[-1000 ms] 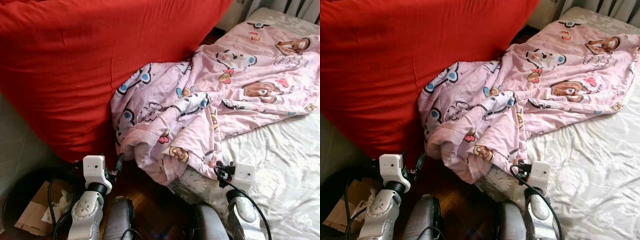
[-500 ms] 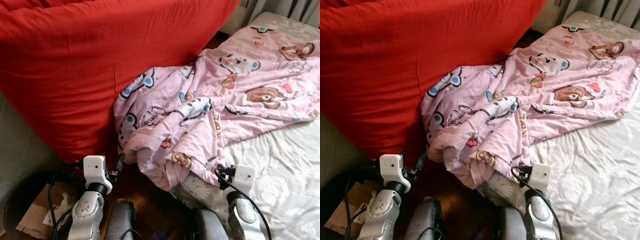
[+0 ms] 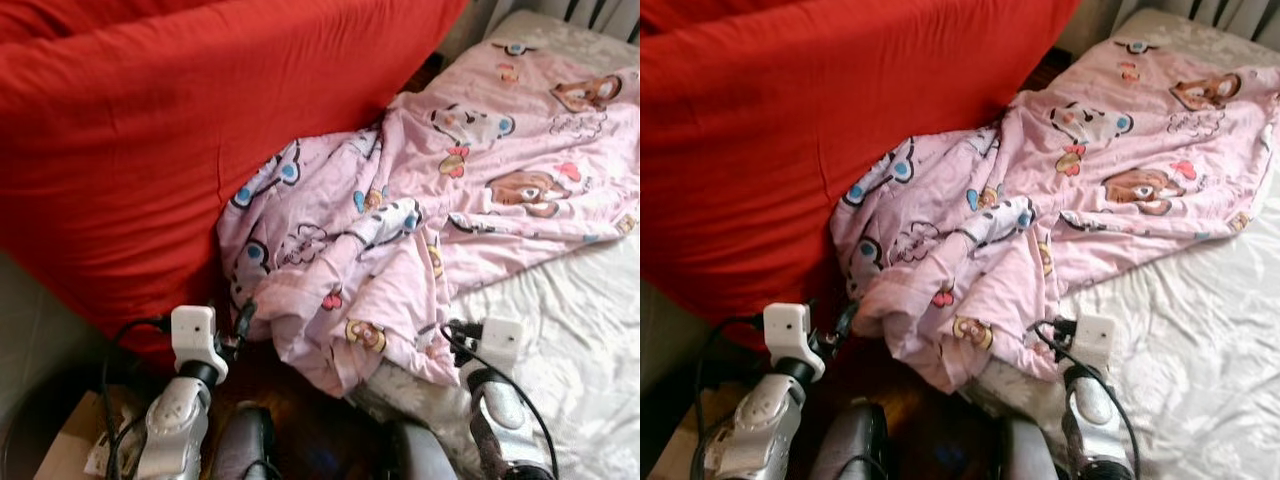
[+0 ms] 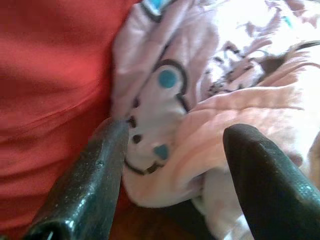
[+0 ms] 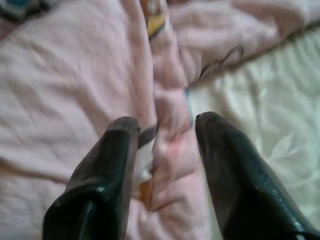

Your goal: Clean up the room

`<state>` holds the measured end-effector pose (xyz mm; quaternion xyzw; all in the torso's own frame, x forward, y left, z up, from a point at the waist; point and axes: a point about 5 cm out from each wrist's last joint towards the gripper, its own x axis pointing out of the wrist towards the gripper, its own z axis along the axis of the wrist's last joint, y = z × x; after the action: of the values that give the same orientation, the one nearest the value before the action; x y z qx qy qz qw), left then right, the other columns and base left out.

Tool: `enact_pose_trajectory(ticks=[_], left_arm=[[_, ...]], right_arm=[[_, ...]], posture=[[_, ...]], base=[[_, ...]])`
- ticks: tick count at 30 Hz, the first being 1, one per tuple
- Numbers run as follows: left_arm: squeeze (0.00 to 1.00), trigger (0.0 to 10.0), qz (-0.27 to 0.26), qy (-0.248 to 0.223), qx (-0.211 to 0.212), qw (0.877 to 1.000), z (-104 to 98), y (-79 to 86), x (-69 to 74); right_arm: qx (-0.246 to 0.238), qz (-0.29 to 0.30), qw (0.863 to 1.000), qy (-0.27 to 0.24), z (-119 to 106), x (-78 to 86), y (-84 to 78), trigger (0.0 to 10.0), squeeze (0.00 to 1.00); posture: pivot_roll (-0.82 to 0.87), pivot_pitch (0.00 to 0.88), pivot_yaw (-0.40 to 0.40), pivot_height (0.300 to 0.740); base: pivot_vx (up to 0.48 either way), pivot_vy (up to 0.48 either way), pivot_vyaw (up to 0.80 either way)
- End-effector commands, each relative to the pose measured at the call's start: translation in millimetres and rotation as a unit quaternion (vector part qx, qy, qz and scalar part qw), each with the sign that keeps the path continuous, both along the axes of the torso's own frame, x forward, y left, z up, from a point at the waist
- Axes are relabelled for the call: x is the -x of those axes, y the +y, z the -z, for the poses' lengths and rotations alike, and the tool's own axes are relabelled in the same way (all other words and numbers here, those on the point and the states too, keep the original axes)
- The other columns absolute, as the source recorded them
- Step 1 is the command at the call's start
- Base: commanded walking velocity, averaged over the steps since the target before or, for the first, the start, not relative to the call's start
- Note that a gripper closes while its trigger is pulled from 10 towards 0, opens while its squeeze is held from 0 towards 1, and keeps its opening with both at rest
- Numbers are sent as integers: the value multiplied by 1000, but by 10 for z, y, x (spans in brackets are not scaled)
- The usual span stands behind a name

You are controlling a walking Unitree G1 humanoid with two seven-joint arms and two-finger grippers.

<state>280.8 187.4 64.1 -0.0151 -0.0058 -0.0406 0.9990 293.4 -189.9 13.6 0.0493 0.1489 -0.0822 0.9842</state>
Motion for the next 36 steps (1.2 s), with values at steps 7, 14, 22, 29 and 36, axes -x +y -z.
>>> enact_pose_trajectory(ticks=[7, 14, 22, 29, 36], left_arm=[[0, 10000, -5, 18, 0, 1000, 73, 40, 78], [0, 10000, -1, 14, -7, 1000, 40, 64, 101], [0, 10000, -1, 11, -15, 1000, -9, 139, 136], [0, 10000, -1, 16, -22, 1000, -19, 194, 165], [0, 10000, 5, 20, -22, 1000, -20, 166, 162]], right_arm=[[-23, 32, 998, 58, 159, 90, -113, 10000, 1000], [-39, 28, 995, 85, 191, 54, -29, 10000, 1000], [-52, 41, 994, 92, 186, 25, 0, 10000, 0], [-59, 63, 993, 81, 137, -19, -32, 10000, 0], [-68, 68, 991, 88, 171, 15, -57, 10000, 0]], posture=[[28, 280, 19, 630], [58, 303, 33, 630], [88, 325, 64, 630], [96, 335, 83, 630], [95, 332, 86, 630]], base=[[0, 0, 0], [0, 0, 0], [0, 0, 0], [0, 0, 0], [0, 0, 0]])
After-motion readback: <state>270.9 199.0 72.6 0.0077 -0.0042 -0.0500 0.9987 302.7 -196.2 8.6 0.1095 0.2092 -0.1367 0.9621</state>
